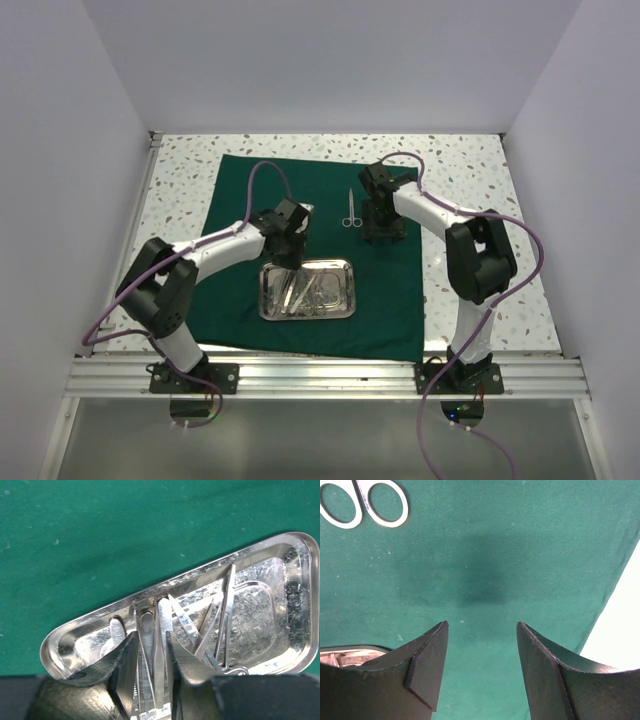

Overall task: Open and lay out the surgical kit
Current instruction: Pick up the medical item from the container.

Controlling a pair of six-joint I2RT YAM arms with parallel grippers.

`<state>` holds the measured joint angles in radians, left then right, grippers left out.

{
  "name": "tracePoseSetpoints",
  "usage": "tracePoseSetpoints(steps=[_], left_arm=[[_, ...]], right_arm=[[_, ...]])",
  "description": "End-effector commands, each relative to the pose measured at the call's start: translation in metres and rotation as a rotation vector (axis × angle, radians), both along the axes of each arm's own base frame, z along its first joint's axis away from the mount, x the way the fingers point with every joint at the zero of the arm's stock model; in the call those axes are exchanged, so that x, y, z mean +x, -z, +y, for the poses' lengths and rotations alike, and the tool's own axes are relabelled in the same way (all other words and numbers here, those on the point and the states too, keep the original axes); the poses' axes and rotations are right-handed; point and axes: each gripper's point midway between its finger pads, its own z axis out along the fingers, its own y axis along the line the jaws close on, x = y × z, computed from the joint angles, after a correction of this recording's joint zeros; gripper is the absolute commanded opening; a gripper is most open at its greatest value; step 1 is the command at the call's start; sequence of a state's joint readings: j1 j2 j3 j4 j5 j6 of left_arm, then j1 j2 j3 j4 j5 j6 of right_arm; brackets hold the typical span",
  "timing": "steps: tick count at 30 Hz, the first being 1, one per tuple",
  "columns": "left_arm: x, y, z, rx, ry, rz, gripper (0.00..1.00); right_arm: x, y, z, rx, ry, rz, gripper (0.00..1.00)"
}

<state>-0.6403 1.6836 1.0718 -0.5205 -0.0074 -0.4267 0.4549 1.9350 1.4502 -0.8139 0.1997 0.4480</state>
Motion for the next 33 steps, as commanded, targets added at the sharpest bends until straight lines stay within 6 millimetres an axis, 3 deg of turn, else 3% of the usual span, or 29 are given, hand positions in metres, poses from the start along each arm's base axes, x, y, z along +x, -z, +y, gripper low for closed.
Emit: tracePoseSetpoints(steps=[1,13,16,17,19,27,28,30,31,32,33], left_arm=[[0.009,-0.021,-0.015,-0.05,0.016,-0.061,0.31],[0.006,0.011,-0.014,-0.001,0.005,0.006,0.28],[0.007,0.016,-0.014,0.009,0.006,0.016,0.22],[0.007,0.016,-0.014,0.008,0.008,0.018,0.12],[0.011,0.009,-0.016,0.006,0.005,0.005,0.01],[0.032,-0.065,-0.02,0.016,-0.011,-0.065,0.0],[0.045,-0.085,-0.024,0.013,-0.018,-0.117,0.0],[0.055,-0.095,-0.021,0.046,-0.028,-0.136,0.0],[0.067,-0.111,-0.026,0.031,-0.032,-0.18,0.0],[0.077,-0.108,-0.024,0.057,-0.033,-0.194,0.0],[0.089,-0.118,-0.028,0.044,-0.039,-0.227,0.0]], right_arm=[[0.008,-0.024,-0.001,0.025,0.023,-0.081,0.61],[0.005,-0.027,-0.005,0.011,0.024,-0.085,0.61],[0.006,-0.027,-0.005,0.008,0.023,-0.089,0.61],[0.006,-0.027,-0.005,0.007,0.025,-0.089,0.61],[0.005,-0.026,-0.006,0.004,0.023,-0.085,0.61],[0.004,-0.024,-0.007,-0.005,0.02,-0.08,0.6],[0.004,-0.024,-0.008,-0.005,0.022,-0.079,0.6],[0.006,-0.026,-0.006,-0.004,0.02,-0.081,0.6],[0.006,-0.026,-0.007,-0.005,0.022,-0.08,0.6],[0.006,-0.027,-0.007,-0.005,0.022,-0.08,0.6],[0.006,-0.029,-0.006,-0.002,0.02,-0.082,0.6]])
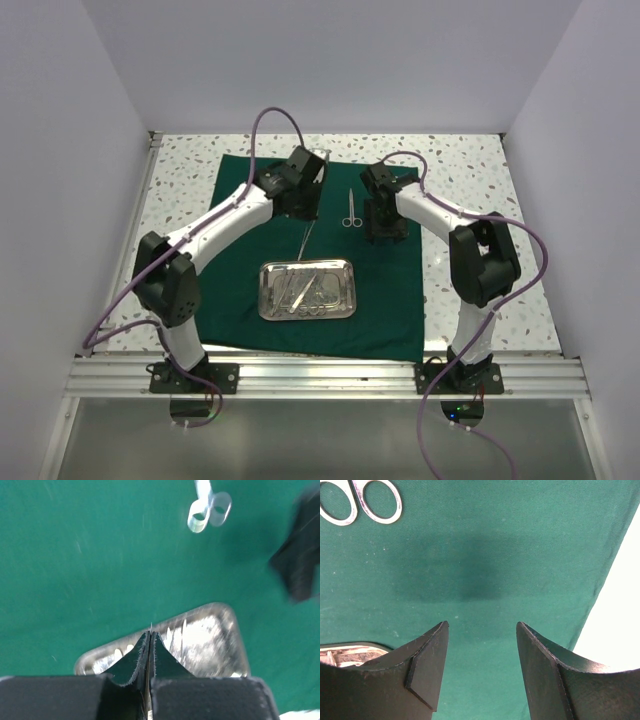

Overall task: Open and lay out the surgical kit
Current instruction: Pick up the medical item from the container, then place the medical item in the surgical kit.

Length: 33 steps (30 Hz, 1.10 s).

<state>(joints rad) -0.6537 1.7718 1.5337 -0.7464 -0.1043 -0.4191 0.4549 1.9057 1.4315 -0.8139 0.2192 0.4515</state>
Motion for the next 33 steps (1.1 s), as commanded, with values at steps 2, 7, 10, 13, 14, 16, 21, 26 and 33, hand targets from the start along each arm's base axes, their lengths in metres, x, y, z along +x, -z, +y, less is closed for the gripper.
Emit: tracePoseSetpoints(steps=[2,7,10,13,14,16,21,26,33], left_arm=[[0.044,-0.006,0.01,0.081,-0.047,-0.052,0.0],[0.114,0.005,-0.001,-0.011,-0.126,-0.114,0.0],[0.152,0.017,0.0,-0.034,-0.174,-0.145,0.0],[0.178,0.029,-0.014,-0.095,-0.155,-0.153,0.0],[0.185,0.029,-0.02,-0.118,-0.144,-0.163,0.0],[0.194,0.035,-0.028,-0.145,-0.149,-0.167,0.0],[0.208,0.044,-0.03,-0.16,-0.178,-0.174,0.4],[0.198,0.034,-0.01,-0.105,-0.201,-0.182,0.67],[0.115,-0.023,0.014,-0.051,-0.094,-0.209,0.55]], right_arm=[[0.007,-0.027,-0.002,0.01,0.011,-0.063,0.6],[-0.004,-0.036,-0.005,0.023,0.015,-0.062,0.6],[-0.015,-0.043,-0.01,0.026,0.022,-0.065,0.6],[-0.028,-0.048,-0.016,0.028,0.031,-0.064,0.6],[-0.035,-0.044,-0.019,0.023,0.029,-0.051,0.6],[-0.043,-0.048,-0.024,0.02,0.036,-0.062,0.6],[-0.07,-0.032,-0.039,-0.005,0.039,-0.019,0.6],[-0.075,-0.024,-0.038,-0.001,0.032,-0.005,0.61],[-0.057,-0.033,-0.028,0.027,0.005,-0.033,0.61]])
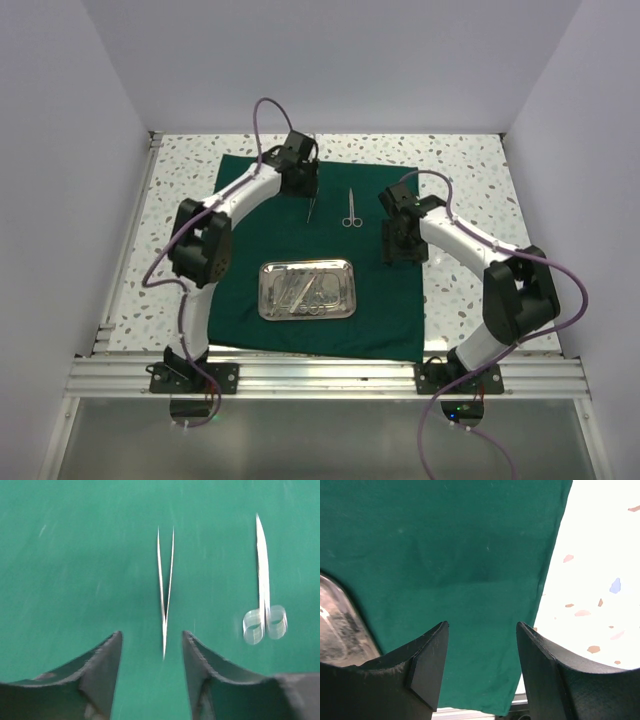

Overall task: Open and lay out the surgical kit
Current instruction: Place the medical item in the surgical kit, then pick up the medical item from the container.

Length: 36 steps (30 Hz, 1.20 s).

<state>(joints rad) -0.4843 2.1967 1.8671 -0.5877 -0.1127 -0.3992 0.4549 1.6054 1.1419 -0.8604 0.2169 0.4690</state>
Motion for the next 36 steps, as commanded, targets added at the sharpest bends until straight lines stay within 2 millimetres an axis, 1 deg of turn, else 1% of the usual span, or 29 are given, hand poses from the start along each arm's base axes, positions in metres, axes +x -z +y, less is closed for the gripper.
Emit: tracePoseSetpoints(steps=[1,2,3,4,5,6,7,8,9,10,12,13,16,17,19,22,26,29,31,34,36], left_arm=[[-0.046,-0.078,-0.001,-0.012,0.099,-0.127,0.52],[-0.073,-0.049,0.007,0.023,0.121,-0.055,0.5],[-0.089,-0.058,0.01,0.015,0.132,-0.066,0.46],[-0.106,-0.049,0.008,0.024,0.148,-0.043,0.45],[-0.129,-0.025,0.019,0.053,0.147,0.021,0.43],[-0.143,-0.027,0.019,0.033,0.138,0.028,0.39],[-0.151,-0.021,0.021,0.024,0.137,0.04,0.39],[-0.169,-0.001,0.031,0.041,0.13,0.091,0.38],[-0.176,-0.002,0.031,0.02,0.122,0.095,0.38],[-0.188,0.012,0.038,0.033,0.119,0.129,0.38],[-0.2,0.017,0.039,0.024,0.119,0.151,0.36],[-0.209,0.026,0.043,0.034,0.121,0.171,0.36],[-0.22,0.032,0.046,0.026,0.11,0.182,0.36],[-0.227,0.038,0.05,0.029,0.101,0.196,0.36],[-0.234,0.046,0.052,0.027,0.103,0.214,0.36],[-0.239,0.049,0.052,0.027,0.107,0.224,0.34],[-0.239,0.045,0.05,0.02,0.111,0.219,0.32],[-0.237,0.036,0.047,0.007,0.115,0.198,0.31],[-0.237,0.033,0.046,0.0,0.117,0.199,0.31],[-0.24,0.033,0.044,-0.007,0.124,0.218,0.31],[-0.241,0.03,0.041,-0.017,0.13,0.213,0.31]], right_arm=[[0.024,-0.02,0.012,0.043,-0.014,-0.075,0.61],[0.026,-0.019,0.013,0.041,-0.014,-0.072,0.61],[0.028,-0.019,0.014,0.043,-0.019,-0.073,0.61],[0.031,-0.02,0.016,0.048,-0.021,-0.079,0.61],[0.032,-0.019,0.017,0.049,-0.022,-0.075,0.61],[0.032,-0.019,0.017,0.048,-0.024,-0.075,0.61],[0.033,-0.018,0.018,0.052,-0.025,-0.073,0.61],[0.033,-0.018,0.019,0.054,-0.027,-0.074,0.61],[0.033,-0.018,0.019,0.055,-0.03,-0.075,0.61],[0.033,-0.017,0.019,0.055,-0.029,-0.071,0.61],[0.031,-0.015,0.018,0.054,-0.034,-0.066,0.61],[0.029,-0.014,0.017,0.051,-0.034,-0.061,0.61],[0.027,-0.014,0.015,0.044,-0.033,-0.062,0.63],[0.027,-0.014,0.015,0.045,-0.033,-0.064,0.63],[0.026,-0.015,0.014,0.047,-0.031,-0.066,0.64],[0.025,-0.013,0.015,0.049,-0.028,-0.062,0.64],[0.025,-0.014,0.015,0.05,-0.026,-0.061,0.64],[0.026,-0.015,0.016,0.052,-0.024,-0.064,0.64],[0.026,-0.014,0.015,0.05,-0.021,-0.062,0.64],[0.026,-0.012,0.016,0.048,-0.021,-0.056,0.64],[0.025,-0.01,0.015,0.048,-0.018,-0.052,0.64]])
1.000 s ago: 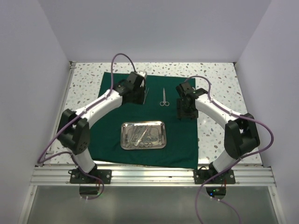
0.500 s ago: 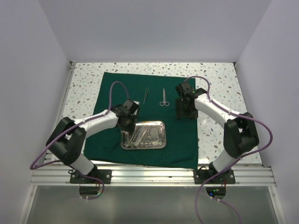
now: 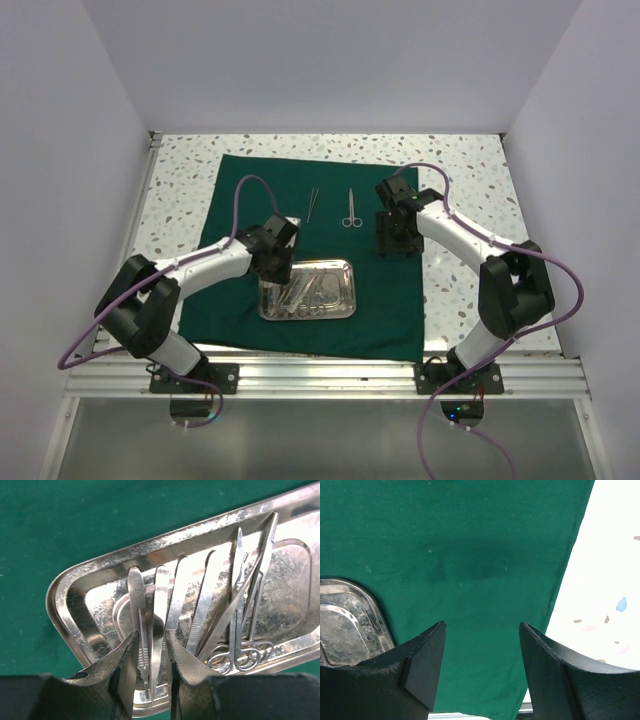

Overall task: Open and lay out the surgical kit
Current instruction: Pick up the medical item from the container.

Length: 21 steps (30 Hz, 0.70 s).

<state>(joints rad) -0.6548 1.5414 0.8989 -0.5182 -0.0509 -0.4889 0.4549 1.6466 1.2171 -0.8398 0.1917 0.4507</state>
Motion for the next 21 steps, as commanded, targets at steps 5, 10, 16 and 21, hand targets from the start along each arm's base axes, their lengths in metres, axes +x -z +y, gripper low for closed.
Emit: tracePoseSetpoints(steps=[5,10,16,21], left_arm=[[0.001,-0.012,-0.009,-0.043,0.004,-0.02,0.31],[-0.005,0.001,-0.004,-0.018,0.005,0.008,0.3],[-0.008,0.014,-0.002,0.006,0.007,0.04,0.29],[-0.007,0.017,-0.003,0.007,0.014,0.042,0.23]], right_arm=[[0.003,0.0,0.001,0.012,0.012,-0.012,0.64],[0.005,0.0,0.001,0.009,0.013,-0.012,0.64],[0.006,-0.003,0.001,0.006,0.015,-0.019,0.64],[0.004,-0.004,0.0,0.003,0.016,-0.017,0.64]])
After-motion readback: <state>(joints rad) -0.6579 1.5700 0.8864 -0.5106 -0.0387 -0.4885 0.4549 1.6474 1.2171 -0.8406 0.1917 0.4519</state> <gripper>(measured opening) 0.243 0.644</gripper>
